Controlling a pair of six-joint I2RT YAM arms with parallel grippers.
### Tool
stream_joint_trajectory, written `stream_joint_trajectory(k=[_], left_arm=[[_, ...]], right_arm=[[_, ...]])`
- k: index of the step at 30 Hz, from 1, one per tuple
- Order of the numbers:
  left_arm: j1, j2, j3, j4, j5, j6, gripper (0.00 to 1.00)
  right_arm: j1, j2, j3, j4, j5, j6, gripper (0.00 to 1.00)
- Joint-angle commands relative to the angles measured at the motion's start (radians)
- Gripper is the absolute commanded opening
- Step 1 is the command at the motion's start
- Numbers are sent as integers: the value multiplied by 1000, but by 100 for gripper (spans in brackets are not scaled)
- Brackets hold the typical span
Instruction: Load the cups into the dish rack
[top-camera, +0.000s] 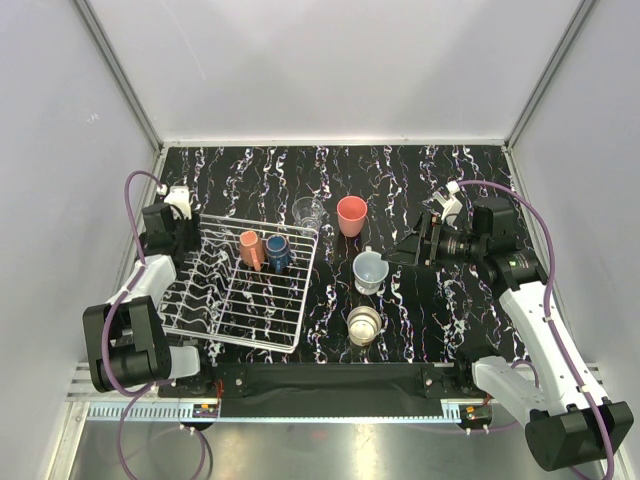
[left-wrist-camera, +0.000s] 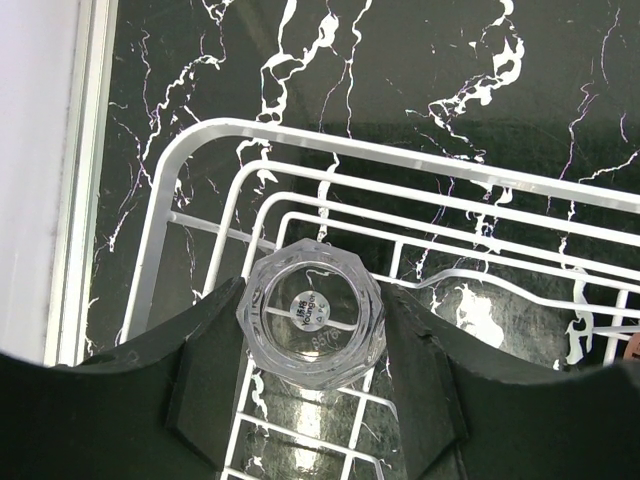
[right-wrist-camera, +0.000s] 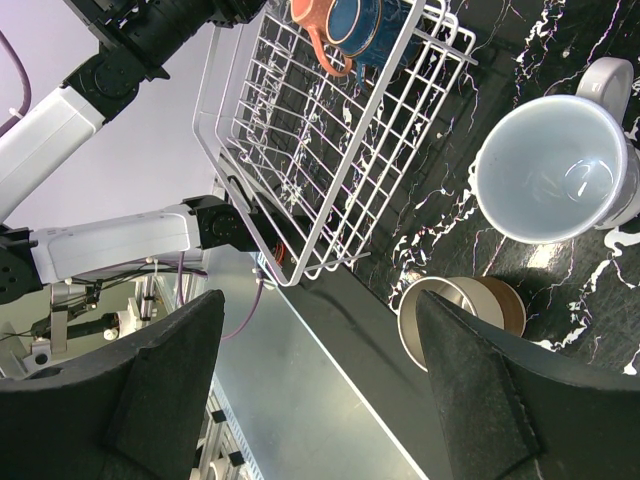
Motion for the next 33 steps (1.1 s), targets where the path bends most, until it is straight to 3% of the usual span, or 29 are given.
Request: stream_joint_trajectory(k=[1, 7, 21, 30, 31, 33], left_arm=[[6, -24, 21, 3, -16, -10, 57], [7, -41, 18, 2, -28, -16, 65], [7, -179, 53, -76, -110, -75, 68], [-2, -416, 157, -233, -114, -353, 83], [-3, -433, 163, -237, -105, -377, 85], [-6, -467, 179, -254, -65, -452, 91]], right_arm=[[3, -13, 14, 36, -31, 1, 84], [3, -13, 11, 38, -32, 1, 84], [3, -10, -1, 38, -35, -1, 85], [3, 64, 73, -94, 113, -54, 88], [3, 87, 77, -108, 130, -59, 96], [3, 104, 91, -142, 190, -59, 100]])
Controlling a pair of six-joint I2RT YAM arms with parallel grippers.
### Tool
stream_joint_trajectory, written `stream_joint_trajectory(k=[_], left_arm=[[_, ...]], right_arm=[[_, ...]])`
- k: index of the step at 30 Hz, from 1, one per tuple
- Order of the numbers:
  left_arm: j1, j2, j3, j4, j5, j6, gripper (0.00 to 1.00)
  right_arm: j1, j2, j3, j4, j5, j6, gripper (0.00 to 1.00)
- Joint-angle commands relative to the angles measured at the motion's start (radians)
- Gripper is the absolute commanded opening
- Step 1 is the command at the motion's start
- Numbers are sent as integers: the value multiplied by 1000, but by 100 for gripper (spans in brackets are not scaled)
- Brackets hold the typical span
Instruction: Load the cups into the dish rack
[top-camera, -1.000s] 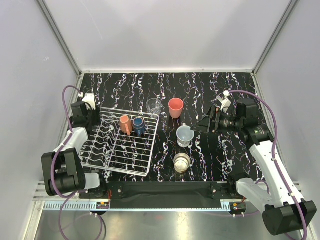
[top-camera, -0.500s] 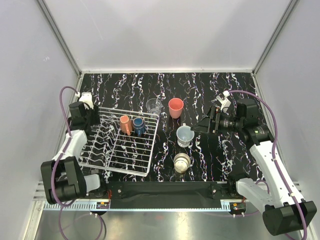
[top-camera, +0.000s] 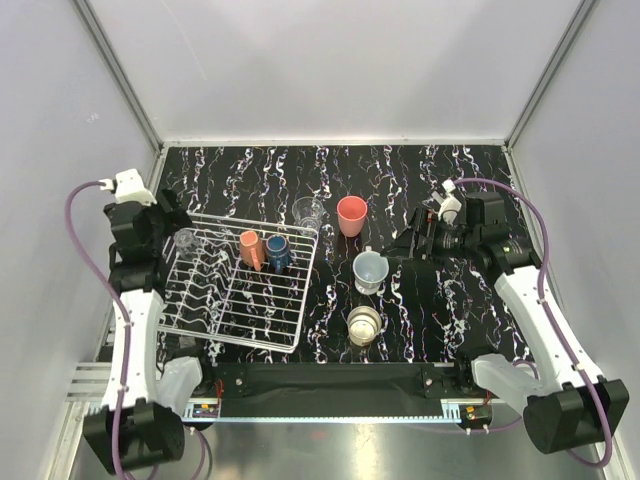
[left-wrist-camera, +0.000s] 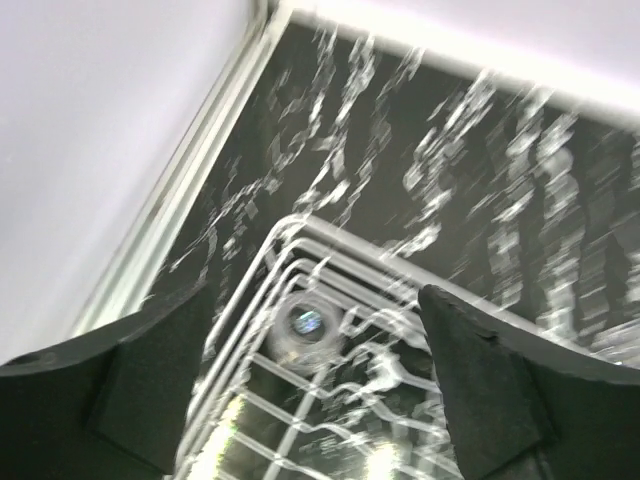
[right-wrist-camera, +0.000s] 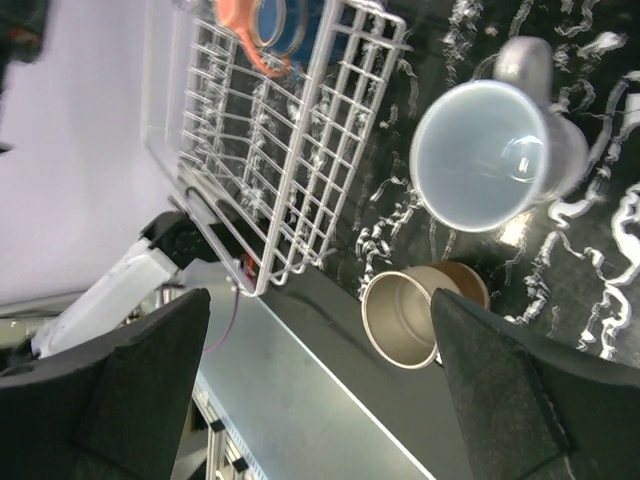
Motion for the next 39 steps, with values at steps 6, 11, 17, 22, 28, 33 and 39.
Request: stream_joint_trajectory(k=[6, 11, 17, 22, 28, 33, 39], left_arm=[[-41, -126, 87, -41, 209, -232, 99], [-238, -157, 125, -86, 104, -176, 99], [-509, -114, 176, -168, -20, -176, 99], [-527, -117, 199, -253, -36, -294, 99], [-526, -258, 55, -136, 61, -362, 99], [-529, -263, 49, -170, 212, -417, 99], [-553, -226, 4, -204, 358, -500, 94]], right_arm=[[3, 51, 58, -61, 230, 21, 100], [3, 97, 44, -12, 208, 45, 100], [3, 173, 82, 19, 197, 67, 100], [8, 230, 156, 20, 246, 87, 100], [82, 394, 315, -16, 371, 99, 98], [183, 547, 475, -56, 545, 93, 91], [260, 763, 719, -72, 620, 59, 80]])
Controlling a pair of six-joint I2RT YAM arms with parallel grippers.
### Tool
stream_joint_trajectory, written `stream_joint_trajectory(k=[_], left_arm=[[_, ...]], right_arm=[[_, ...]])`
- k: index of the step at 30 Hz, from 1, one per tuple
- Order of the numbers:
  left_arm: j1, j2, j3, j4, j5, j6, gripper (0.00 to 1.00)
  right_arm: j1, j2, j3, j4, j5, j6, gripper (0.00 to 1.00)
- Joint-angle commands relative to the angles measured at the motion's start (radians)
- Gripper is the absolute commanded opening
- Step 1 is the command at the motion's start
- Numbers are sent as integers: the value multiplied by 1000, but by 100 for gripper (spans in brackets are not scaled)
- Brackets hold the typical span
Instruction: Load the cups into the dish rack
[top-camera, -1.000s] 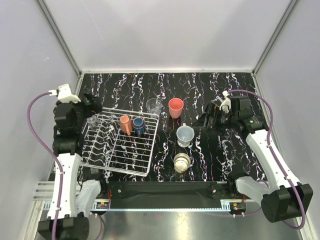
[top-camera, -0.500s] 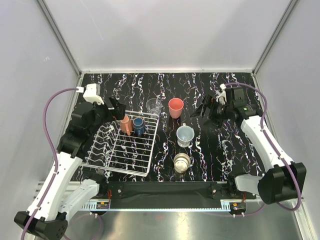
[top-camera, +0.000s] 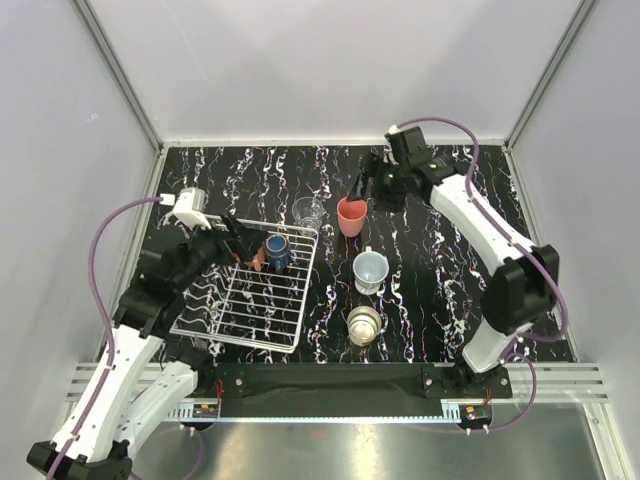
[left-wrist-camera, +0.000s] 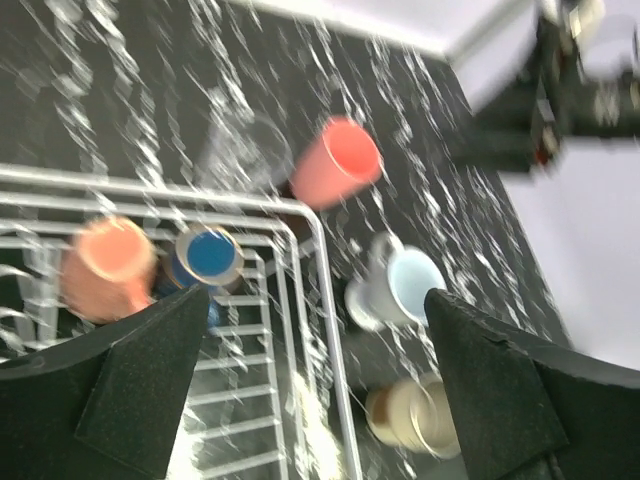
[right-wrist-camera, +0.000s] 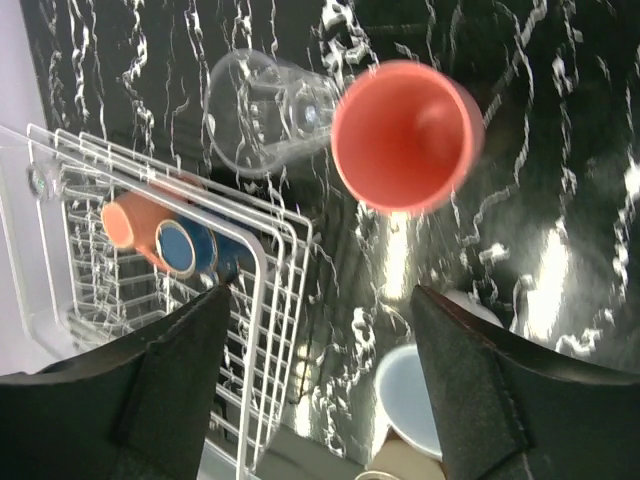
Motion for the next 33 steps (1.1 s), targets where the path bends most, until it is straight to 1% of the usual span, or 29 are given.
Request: stream_joint_trajectory(k=[1, 2, 3, 5, 6, 7, 8, 9, 10, 12, 13, 15, 19, 22, 28, 33], left_arm=[[-9, 23, -42, 3, 176, -63, 93], [-9, 31, -46, 1, 199, -58, 90], [-10, 29, -47, -7, 208, -57, 88], [-10, 22, -33, -51, 192, -35, 86], [-12, 2, -26, -69, 175, -28, 86], [-12, -9, -11, -86, 143, -22, 86], [-12, -23, -1, -114, 127, -6, 86], [-12, -35, 6, -126, 114, 3, 86], [-12, -52, 25, -143, 86, 11, 86], [-12, -61, 45, -183, 71, 38, 86], [-12, -61, 65, -197, 61, 49, 86], [-12, -60, 80, -224, 52, 81, 86], [-13, -64, 95, -237, 90, 141, 83], [-13, -64, 92, -232, 126, 155, 81], [-15, -60, 95, -214, 150, 155, 80], [-17, -63, 99, -212, 144, 155, 81]], right_arm=[[54, 110, 176, -14, 96, -34, 79], [67, 141, 213, -21, 103, -36, 79], [80, 199, 287, -27, 112, -37, 77], [121, 256, 362, -48, 141, -36, 75], [138, 314, 435, -59, 157, -33, 73], [150, 340, 474, -70, 174, -26, 72], [176, 368, 511, -95, 219, -5, 69], [189, 423, 587, -117, 268, 10, 66], [199, 449, 623, -160, 345, 51, 62], [224, 516, 713, -207, 408, 95, 62], [235, 534, 734, -232, 447, 115, 61], [253, 575, 776, -246, 473, 118, 61], [259, 635, 833, -284, 490, 102, 56], [265, 650, 818, -278, 479, 119, 50], [281, 675, 813, -297, 525, 127, 47], [285, 705, 829, -301, 517, 130, 46]])
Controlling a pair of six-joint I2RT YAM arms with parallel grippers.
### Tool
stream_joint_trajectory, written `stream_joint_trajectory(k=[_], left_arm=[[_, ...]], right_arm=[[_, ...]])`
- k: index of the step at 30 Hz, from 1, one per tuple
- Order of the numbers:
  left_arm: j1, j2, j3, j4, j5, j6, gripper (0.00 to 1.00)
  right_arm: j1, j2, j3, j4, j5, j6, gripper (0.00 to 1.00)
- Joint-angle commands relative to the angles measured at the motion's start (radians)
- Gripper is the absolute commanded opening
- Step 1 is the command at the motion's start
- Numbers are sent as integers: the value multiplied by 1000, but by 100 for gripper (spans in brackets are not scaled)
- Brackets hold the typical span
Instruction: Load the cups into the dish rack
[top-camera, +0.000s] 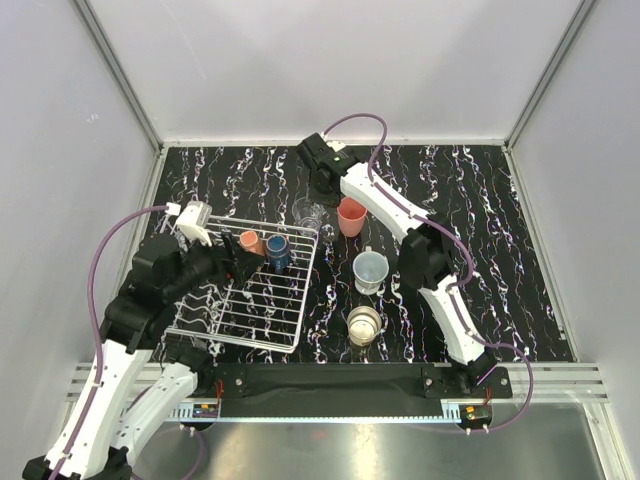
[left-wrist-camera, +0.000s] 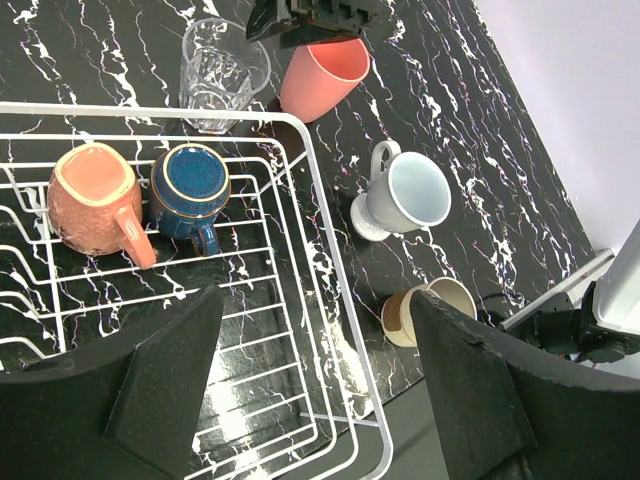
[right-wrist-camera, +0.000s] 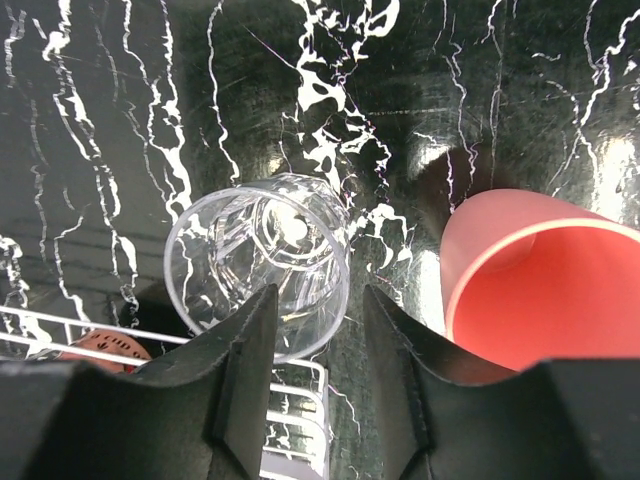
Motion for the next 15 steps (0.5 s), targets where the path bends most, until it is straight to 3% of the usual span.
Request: stream_joint_trajectory(k=[1, 4, 7, 8, 11, 15], left_arm=[[-5, -1, 41, 29, 28, 20, 82], [-5, 4, 50, 31, 38, 23, 81], [-6, 21, 76, 37, 45, 34, 61], [-6, 37, 88, 37, 43, 37, 61], [-5, 57, 132, 35, 42, 40, 63], [-5, 68, 159, 35, 51, 38, 74]], right_arm=[[16, 24, 48, -12, 51, 25, 46], [16, 26, 35, -3, 57, 29, 46], [18, 33, 28, 5, 51, 29, 45], [18, 38, 26, 8, 48, 29, 45], [19, 47, 9, 26, 32, 32, 43], [19, 59, -2, 54, 20, 34, 36]])
